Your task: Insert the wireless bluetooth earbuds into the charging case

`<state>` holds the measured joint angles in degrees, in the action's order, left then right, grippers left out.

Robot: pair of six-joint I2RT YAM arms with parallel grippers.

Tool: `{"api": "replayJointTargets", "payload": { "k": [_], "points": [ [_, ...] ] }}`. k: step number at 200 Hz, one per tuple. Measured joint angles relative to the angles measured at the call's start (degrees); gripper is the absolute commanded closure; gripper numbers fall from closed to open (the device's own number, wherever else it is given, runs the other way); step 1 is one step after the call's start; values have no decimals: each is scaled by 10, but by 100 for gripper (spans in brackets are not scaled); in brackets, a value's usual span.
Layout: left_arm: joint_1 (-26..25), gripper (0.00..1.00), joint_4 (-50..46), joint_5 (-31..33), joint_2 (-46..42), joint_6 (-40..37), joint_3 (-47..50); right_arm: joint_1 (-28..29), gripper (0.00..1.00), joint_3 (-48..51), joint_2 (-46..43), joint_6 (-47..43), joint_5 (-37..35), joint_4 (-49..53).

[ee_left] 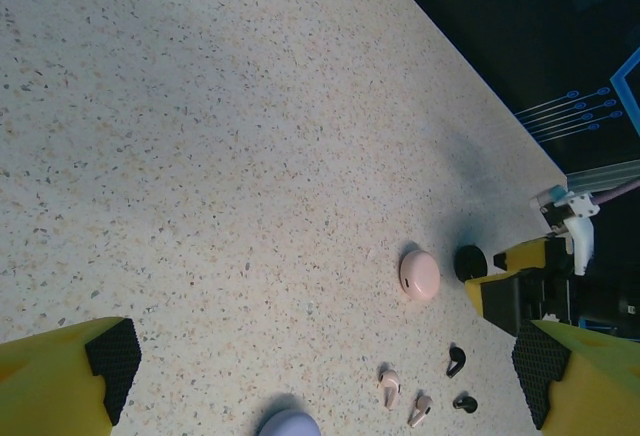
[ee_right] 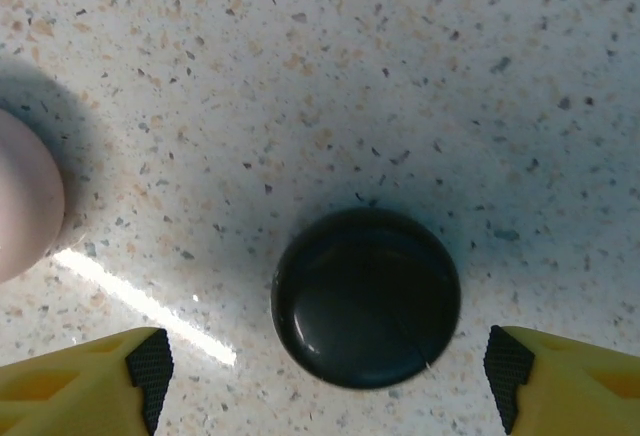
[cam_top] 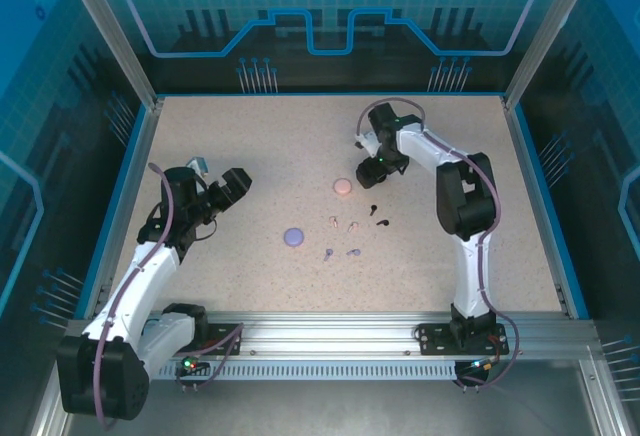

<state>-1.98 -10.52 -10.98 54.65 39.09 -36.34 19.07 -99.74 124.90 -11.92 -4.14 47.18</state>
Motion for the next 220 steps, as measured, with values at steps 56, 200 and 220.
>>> {"api": "replayJointTargets", "payload": {
  "k": [56,200,220],
  "points": [
    [0,1,0,0,2,0,0,1,14,-50,41,-15,-6,20],
    [0,1,1,0,20,0,0,1,33,-96,69,-36,3,64],
    [0,1,1,0,20,0,0,1,34,-94,69,-38,3,64]
  ]
}}
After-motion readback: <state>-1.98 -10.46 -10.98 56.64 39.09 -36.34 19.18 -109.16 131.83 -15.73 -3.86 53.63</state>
